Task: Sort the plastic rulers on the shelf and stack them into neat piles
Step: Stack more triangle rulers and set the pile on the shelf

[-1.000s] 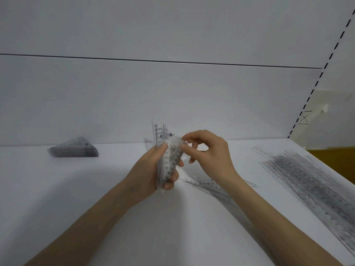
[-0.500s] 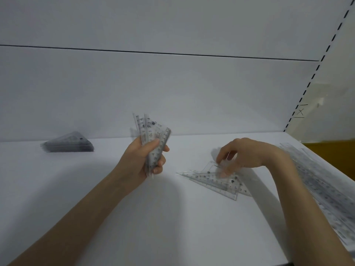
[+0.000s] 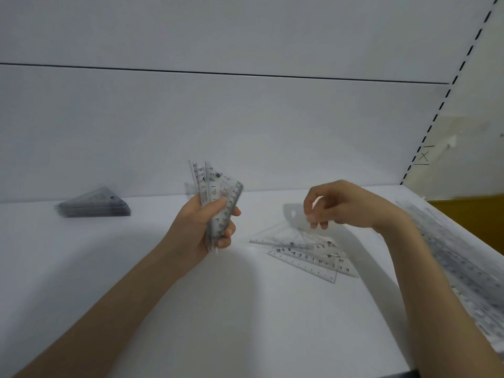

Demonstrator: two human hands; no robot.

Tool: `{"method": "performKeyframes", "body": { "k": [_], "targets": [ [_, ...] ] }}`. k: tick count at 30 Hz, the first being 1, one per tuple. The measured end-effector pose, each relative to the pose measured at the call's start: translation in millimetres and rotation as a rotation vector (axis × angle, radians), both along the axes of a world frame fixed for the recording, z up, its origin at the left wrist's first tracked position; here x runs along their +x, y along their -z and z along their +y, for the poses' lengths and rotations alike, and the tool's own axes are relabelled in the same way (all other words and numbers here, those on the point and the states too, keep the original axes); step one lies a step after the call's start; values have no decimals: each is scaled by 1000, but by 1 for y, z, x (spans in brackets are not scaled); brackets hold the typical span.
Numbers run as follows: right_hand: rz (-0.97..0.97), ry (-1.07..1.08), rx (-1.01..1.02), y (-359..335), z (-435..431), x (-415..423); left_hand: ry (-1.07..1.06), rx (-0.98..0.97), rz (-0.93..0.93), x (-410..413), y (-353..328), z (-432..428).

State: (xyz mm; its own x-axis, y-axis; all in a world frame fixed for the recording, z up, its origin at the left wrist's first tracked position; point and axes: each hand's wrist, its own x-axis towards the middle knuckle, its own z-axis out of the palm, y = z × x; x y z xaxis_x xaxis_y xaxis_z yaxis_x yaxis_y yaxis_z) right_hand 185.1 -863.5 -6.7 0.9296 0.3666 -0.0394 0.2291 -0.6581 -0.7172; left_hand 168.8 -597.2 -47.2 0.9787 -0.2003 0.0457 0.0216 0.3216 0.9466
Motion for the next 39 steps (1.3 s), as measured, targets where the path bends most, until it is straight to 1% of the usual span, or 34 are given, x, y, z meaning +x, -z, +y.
{"method": "performKeyframes", "body": {
  "k": [3,6,9,11,14,16,19,23,32,36,39],
  "targets": [
    [-51,31,296,-7,1,-7,-27,-16,-4,2,-3,4],
    [-87,39,503,-9,5,-8,-41,-45,0,4,-4,8],
    [-49,16,669,-7,14,-7,22,-39,31,3,-4,8],
    [-22,-19,700,-6,23,-8,95,-14,78,-1,-6,4],
    [-54,-65,609,-4,34,-8,236,38,138,-7,-7,-3],
    [-85,-64,533,-5,41,-5,306,64,144,-10,-7,-5],
    [-132,-28,418,-12,53,-2,331,107,120,-12,-5,-7],
    [-224,5,345,-20,63,-1,362,143,64,-15,-6,-8],
    [-364,-47,103,-41,74,-6,357,146,63,-26,-12,-12],
    [-496,3,-49,-43,77,-2,328,115,77,-31,-14,-14],
    [-484,31,-60,-42,62,-1,259,87,91,-35,-13,-22]
  ]
}}
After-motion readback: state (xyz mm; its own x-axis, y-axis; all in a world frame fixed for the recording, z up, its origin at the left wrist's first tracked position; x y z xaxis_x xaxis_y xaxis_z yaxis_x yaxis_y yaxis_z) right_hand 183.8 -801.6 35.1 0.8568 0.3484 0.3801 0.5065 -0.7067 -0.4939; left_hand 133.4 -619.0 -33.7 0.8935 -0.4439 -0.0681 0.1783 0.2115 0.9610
